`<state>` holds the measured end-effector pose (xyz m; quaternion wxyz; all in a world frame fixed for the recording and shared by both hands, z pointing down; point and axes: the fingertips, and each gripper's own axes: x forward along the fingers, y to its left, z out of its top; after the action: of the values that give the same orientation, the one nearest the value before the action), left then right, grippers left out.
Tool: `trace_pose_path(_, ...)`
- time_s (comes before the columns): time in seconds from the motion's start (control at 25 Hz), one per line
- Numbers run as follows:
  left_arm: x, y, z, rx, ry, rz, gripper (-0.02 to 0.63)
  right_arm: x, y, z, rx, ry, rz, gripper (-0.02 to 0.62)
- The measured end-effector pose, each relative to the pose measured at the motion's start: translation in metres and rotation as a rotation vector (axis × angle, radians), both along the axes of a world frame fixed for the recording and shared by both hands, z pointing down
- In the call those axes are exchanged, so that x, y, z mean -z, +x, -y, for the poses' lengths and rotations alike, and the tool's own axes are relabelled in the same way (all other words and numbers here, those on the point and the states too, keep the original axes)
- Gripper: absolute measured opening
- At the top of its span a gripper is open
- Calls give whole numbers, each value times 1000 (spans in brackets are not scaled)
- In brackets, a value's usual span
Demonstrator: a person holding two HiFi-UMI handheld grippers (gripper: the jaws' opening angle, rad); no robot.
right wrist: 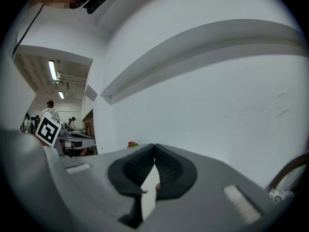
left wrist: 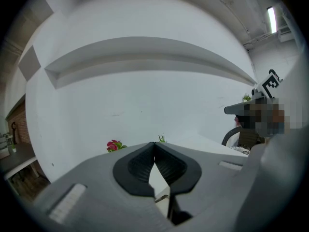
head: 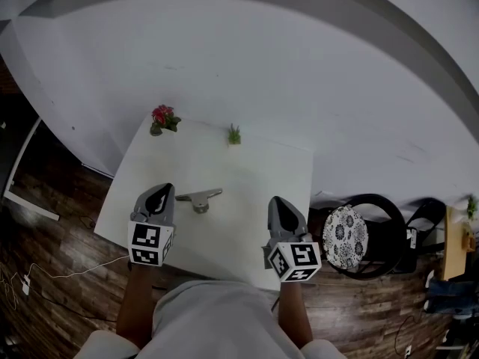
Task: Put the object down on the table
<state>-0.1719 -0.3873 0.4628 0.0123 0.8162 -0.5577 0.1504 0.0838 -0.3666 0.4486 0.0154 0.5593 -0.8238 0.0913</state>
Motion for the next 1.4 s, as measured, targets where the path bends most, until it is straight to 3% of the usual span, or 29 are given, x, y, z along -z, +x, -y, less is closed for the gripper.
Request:
trace_pose_path(0.6,43,-20,-9,39,102,-57,9,4,13,0,-21,14,-9,3)
trace_pose_path(1.4,59,-29,-11,45,152,-62,8,12,34,-2,-44,46,-45,3)
